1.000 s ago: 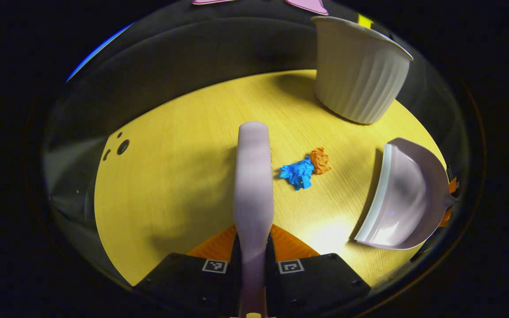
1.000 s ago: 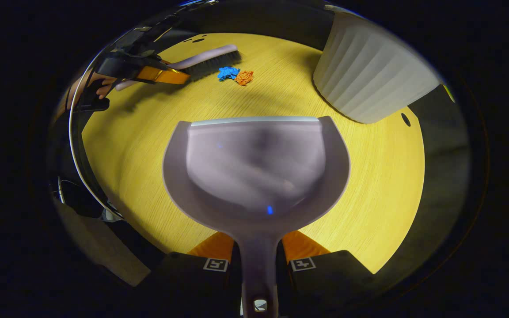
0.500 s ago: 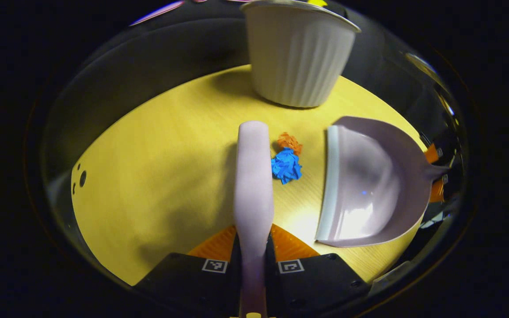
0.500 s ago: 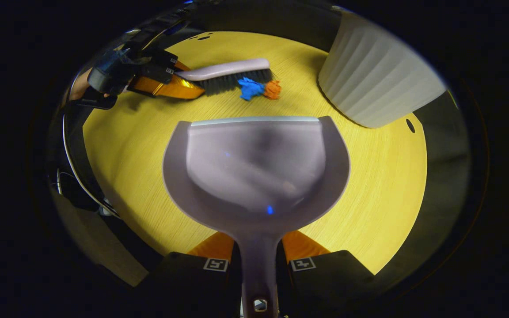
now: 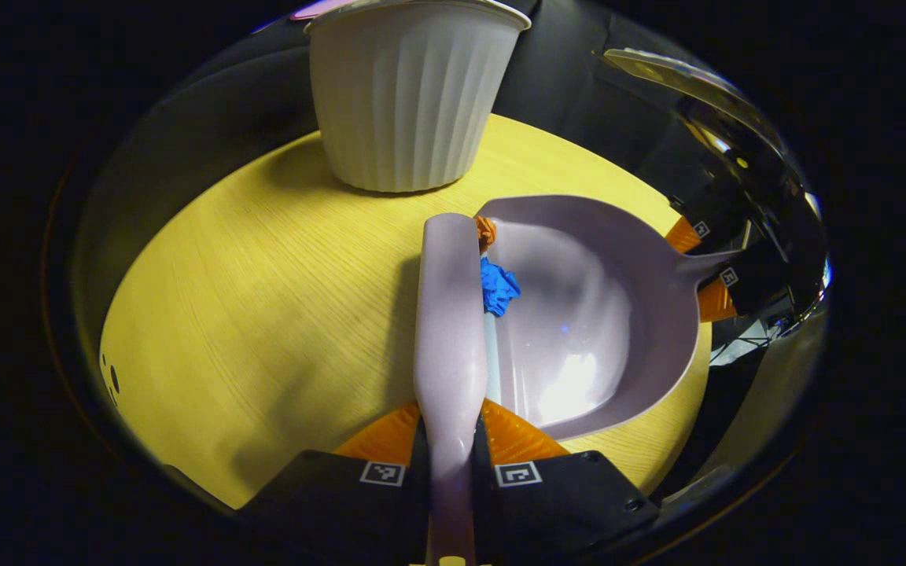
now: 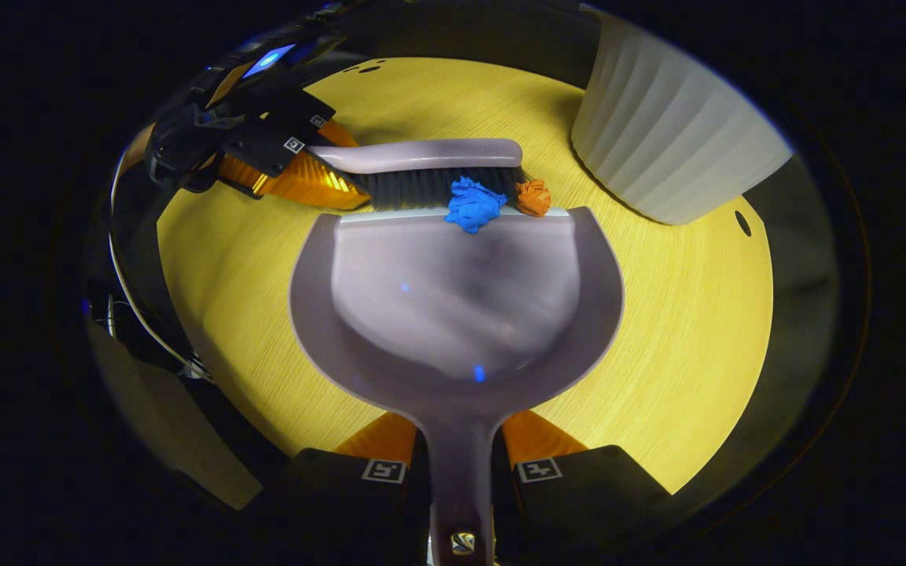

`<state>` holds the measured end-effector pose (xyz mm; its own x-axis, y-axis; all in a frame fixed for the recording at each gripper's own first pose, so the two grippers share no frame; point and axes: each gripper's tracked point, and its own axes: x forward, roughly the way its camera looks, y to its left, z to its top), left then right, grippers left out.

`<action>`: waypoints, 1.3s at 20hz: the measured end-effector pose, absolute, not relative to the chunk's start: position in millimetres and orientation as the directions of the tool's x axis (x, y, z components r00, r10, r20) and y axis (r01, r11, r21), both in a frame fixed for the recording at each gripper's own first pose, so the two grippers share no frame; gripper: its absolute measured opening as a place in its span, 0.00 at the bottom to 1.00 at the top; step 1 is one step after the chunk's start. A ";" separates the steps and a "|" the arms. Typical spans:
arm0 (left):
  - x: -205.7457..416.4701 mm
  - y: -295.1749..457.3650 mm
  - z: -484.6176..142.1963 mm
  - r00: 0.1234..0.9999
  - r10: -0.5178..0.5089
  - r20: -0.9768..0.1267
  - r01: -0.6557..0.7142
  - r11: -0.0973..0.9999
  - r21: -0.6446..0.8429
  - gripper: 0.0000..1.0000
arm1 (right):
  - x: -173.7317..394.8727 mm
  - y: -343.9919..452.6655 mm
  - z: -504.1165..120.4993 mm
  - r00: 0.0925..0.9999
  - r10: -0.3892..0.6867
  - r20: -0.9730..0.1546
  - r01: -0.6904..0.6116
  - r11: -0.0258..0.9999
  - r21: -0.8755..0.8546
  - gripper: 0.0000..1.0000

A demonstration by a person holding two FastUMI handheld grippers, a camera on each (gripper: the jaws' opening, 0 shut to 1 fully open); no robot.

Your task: Pick up the small broom and dustpan from the desktop, sweep the trash into the dustpan with the broom, and then empty the trash into the garbage bin.

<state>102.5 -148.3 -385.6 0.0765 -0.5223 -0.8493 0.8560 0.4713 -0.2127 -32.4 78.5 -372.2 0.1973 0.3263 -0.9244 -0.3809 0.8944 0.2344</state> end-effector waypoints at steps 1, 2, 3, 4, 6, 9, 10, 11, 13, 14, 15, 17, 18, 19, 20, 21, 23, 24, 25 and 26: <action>94.7 -149.4 -382.4 0.052 -0.539 -0.841 0.850 0.466 -0.246 0.24 | -28.4 75.1 -378.3 0.203 0.331 -0.921 -0.385 0.892 0.236 0.36; 90.7 -147.6 -377.1 0.037 -0.553 -0.832 0.846 0.461 -0.268 0.27 | -24.4 73.1 -382.5 0.210 0.339 -0.917 -0.392 0.889 0.239 0.36; 92.2 -144.5 -373.8 0.040 -0.561 -0.827 0.843 0.463 -0.274 0.27 | -21.7 73.9 -390.1 0.222 0.343 -0.913 -0.397 0.887 0.237 0.36; 94.0 -140.7 -370.2 0.061 -0.567 -0.822 0.834 0.481 -0.270 0.27 | -22.1 73.7 -395.7 0.229 0.351 -0.908 -0.395 0.886 0.242 0.36; 105.6 -130.8 -364.3 0.155 -0.552 -0.819 0.797 0.561 -0.226 0.27 | -31.1 72.1 -399.6 0.256 0.369 -0.893 -0.339 0.900 0.275 0.36; 107.4 -123.7 -359.0 0.255 -0.555 -0.792 0.722 0.654 -0.226 0.27 | -35.0 53.2 -388.0 0.326 0.355 -0.876 -0.260 0.925 0.278 0.36; 104.9 -128.4 -360.9 0.253 -0.575 -0.778 0.709 0.657 -0.255 0.27 | -36.2 47.4 -381.8 0.337 0.355 -0.872 -0.243 0.928 0.284 0.36; 101.8 -132.3 -361.0 0.243 -0.600 -0.762 0.712 0.644 -0.280 0.27 | -34.1 53.4 -385.6 0.341 0.354 -0.871 -0.240 0.928 0.284 0.36; 97.9 -131.1 -355.5 0.210 -0.629 -0.748 0.750 0.595 -0.290 0.27 | -34.2 57.0 -391.7 0.326 0.345 -0.880 -0.255 0.928 0.270 0.36; 94.5 -130.8 -350.0 0.185 -0.630 -0.754 0.768 0.571 -0.289 0.27 | -35.5 58.0 -392.1 0.315 0.341 -0.886 -0.262 0.928 0.264 0.36; 89.2 -136.0 -347.6 0.150 -0.632 -0.761 0.782 0.547 -0.300 0.27 | -33.8 57.4 -390.0 0.307 0.341 -0.888 -0.267 0.927 0.264 0.36; 78.1 -149.7 -347.2 0.079 -0.618 -0.782 0.810 0.497 -0.311 0.27 | -32.0 56.1 -386.3 0.313 0.346 -0.885 -0.259 0.927 0.271 0.36; 74.9 -151.6 -350.8 0.062 -0.596 -0.800 0.824 0.482 -0.296 0.27 | -31.1 55.5 -385.1 0.319 0.344 -0.883 -0.253 0.929 0.271 0.36; 75.0 -150.6 -355.7 0.061 -0.566 -0.822 0.843 0.470 -0.262 0.27 | -32.1 55.7 -386.5 0.328 0.341 -0.881 -0.249 0.931 0.268 0.36; 77.4 -144.4 -361.3 0.073 -0.529 -0.845 0.859 0.464 -0.216 0.27 | -31.7 55.0 -385.6 0.340 0.339 -0.877 -0.245 0.932 0.265 0.36; 80.8 -139.7 -366.1 0.094 -0.496 -0.863 0.872 0.460 -0.170 0.27 | -32.4 55.6 -387.6 0.345 0.331 -0.878 -0.250 0.934 0.254 0.36; 93.8 -134.7 -370.7 0.123 -0.459 -0.880 0.880 0.460 -0.117 0.27 | -33.8 57.1 -388.8 0.345 0.330 -0.879 -0.268 0.932 0.244 0.36; 99.8 -132.8 -370.1 0.135 -0.449 -0.883 0.881 0.462 -0.100 0.27 | -33.2 57.3 -390.0 0.347 0.339 -0.874 -0.273 0.929 0.252 0.36; 107.2 -132.7 -369.5 0.148 -0.444 -0.884 0.882 0.464 -0.085 0.31 | -33.8 56.2 -390.1 0.344 0.345 -0.873 -0.272 0.927 0.259 0.36; 115.1 -132.4 -368.3 0.167 -0.434 -0.885 0.879 0.472 -0.066 0.24 | -31.9 55.0 -389.4 0.346 0.345 -0.873 -0.266 0.928 0.262 0.36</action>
